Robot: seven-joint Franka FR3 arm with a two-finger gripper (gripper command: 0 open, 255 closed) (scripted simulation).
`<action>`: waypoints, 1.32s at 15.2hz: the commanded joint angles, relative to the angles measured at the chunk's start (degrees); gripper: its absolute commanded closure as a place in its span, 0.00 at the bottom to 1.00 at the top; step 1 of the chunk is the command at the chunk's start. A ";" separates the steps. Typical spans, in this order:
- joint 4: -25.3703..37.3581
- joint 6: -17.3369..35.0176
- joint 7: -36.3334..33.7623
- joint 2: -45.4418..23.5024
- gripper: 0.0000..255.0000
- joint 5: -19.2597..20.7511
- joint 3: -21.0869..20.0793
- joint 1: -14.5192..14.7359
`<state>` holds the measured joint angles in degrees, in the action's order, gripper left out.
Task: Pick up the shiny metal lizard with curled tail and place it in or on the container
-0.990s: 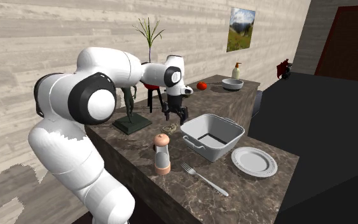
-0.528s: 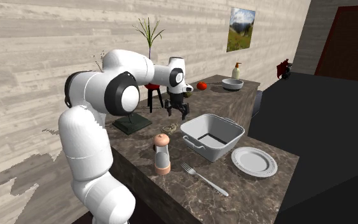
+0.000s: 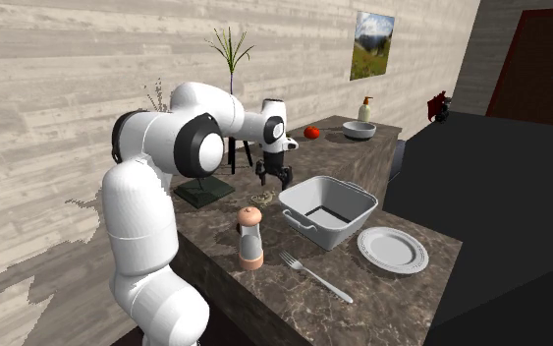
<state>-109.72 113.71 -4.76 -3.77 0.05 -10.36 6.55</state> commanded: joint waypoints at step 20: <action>-0.57 2.22 -0.20 -0.94 0.00 0.90 -0.65 0.77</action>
<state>-110.35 115.26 -4.93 -4.35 0.50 -10.69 6.95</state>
